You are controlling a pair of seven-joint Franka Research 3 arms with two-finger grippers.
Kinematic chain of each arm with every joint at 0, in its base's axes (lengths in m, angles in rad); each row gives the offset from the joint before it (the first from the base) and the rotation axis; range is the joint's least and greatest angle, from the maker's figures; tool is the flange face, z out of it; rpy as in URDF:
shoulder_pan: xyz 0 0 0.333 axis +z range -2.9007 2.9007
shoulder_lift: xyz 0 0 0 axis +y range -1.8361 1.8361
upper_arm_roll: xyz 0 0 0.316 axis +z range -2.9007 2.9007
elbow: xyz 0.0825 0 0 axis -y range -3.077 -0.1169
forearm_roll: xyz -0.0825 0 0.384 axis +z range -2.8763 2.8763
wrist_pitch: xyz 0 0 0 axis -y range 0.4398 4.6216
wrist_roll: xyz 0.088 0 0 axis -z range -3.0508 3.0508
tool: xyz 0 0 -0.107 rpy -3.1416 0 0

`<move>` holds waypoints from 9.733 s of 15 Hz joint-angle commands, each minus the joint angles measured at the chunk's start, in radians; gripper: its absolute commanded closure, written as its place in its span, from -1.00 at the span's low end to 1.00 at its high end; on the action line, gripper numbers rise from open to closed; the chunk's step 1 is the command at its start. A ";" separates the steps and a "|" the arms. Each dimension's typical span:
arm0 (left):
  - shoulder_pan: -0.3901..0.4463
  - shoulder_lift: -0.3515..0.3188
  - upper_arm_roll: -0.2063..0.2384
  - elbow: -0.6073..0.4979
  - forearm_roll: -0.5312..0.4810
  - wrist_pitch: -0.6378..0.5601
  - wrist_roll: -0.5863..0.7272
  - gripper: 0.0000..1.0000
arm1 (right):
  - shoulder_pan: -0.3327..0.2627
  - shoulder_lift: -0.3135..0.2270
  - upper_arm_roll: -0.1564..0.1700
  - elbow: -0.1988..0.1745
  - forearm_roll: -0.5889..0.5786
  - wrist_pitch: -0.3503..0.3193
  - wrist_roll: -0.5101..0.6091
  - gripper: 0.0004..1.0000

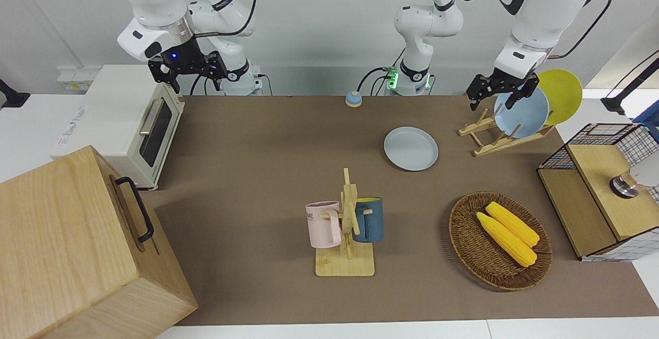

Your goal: Pick gray plate from table and place it on lower plate rack with left arm

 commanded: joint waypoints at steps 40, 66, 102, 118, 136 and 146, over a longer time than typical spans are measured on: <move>-0.022 -0.022 -0.004 -0.795 -0.166 0.699 -0.127 -0.98 | -0.023 -0.002 0.021 0.007 -0.005 -0.011 0.012 -0.97; -0.026 -0.032 -0.004 -0.576 -0.163 0.413 -0.176 1.00 | -0.023 -0.002 0.021 0.007 -0.005 -0.011 0.012 -0.97; -0.026 -0.032 -0.030 -0.174 0.721 -0.335 -0.376 1.00 | -0.023 -0.002 0.021 0.007 -0.005 -0.011 0.012 -0.97; -0.048 0.011 -0.032 -0.398 0.748 -0.178 -0.733 1.00 | -0.023 -0.002 0.021 0.007 -0.006 -0.011 0.012 -0.97; -0.072 -0.002 -0.035 -0.475 0.768 -0.140 -0.823 -0.52 | -0.023 -0.002 0.021 0.006 -0.005 -0.011 0.012 -0.97; -0.071 -0.012 -0.036 -0.433 0.753 -0.152 -0.732 -1.00 | -0.023 -0.002 0.021 0.007 -0.006 -0.012 0.012 -0.97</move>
